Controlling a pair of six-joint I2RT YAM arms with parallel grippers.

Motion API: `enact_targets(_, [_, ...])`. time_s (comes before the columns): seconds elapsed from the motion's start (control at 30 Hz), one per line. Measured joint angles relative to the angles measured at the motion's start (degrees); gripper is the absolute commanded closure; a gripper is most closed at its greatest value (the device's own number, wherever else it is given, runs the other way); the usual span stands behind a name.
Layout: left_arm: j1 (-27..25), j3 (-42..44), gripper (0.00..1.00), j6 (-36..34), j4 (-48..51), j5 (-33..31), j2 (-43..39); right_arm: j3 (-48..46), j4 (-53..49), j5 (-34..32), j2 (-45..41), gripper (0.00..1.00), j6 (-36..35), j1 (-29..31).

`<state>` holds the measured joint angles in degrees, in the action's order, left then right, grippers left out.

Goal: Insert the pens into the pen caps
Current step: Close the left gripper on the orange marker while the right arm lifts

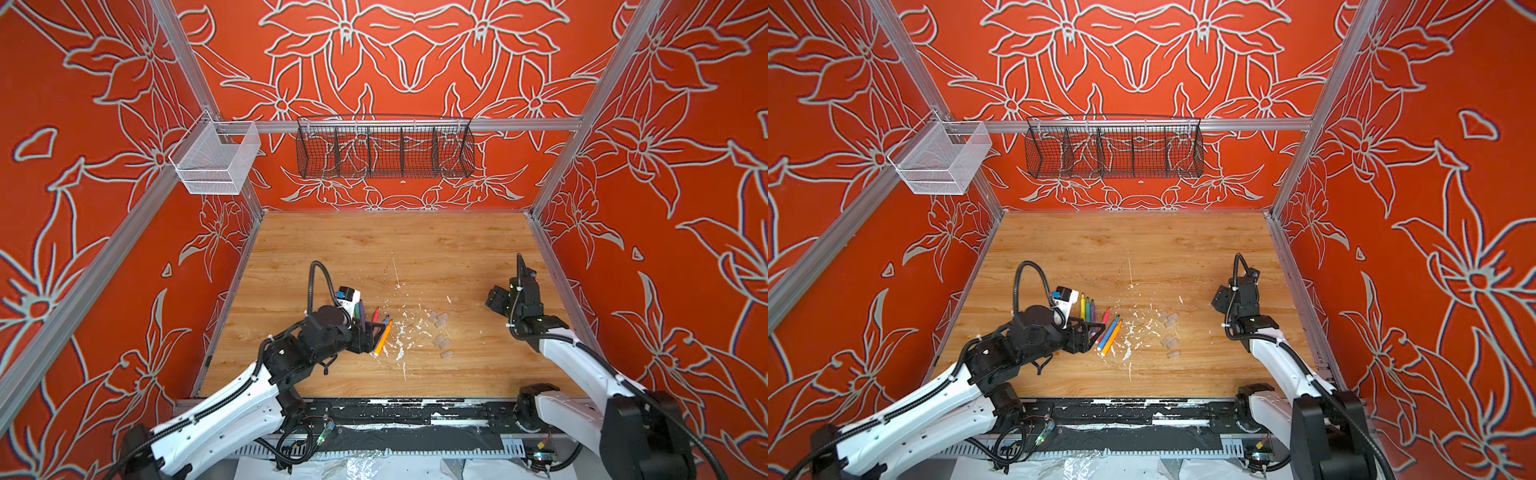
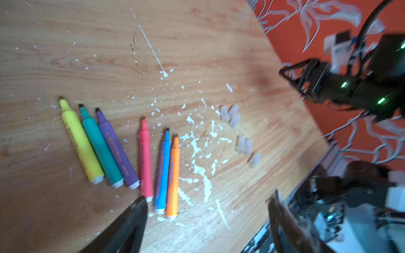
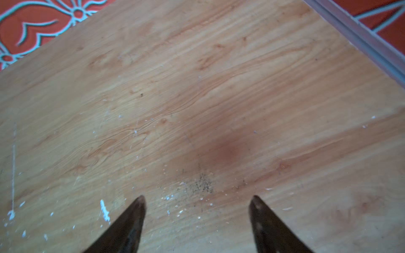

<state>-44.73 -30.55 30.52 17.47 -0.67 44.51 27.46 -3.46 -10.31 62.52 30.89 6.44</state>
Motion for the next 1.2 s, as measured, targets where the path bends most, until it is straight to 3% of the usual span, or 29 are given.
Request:
enact_targets(0.07, [-2.1,0.0,0.37,0.5,0.9,-1.7,4.6,0.0,0.7,-0.8,1.6,0.35,-0.3,0.0])
enact_targets(0.4, [-8.6,-0.5,0.51,0.8,0.2,-5.0,17.9,-0.7,3.7,-2.4,-0.3,0.43,-0.4,0.0])
enact_targets(0.8, [-9.3,-5.7,0.56,-0.2,-1.2,-7.4,27.4,-1.0,4.1,-2.8,-0.9,0.47,-0.3,0.0])
enact_targets(1.2, [-9.3,-10.3,0.67,-0.5,0.6,-10.8,38.2,-1.3,4.1,-2.8,-0.7,0.52,-0.2,0.0])
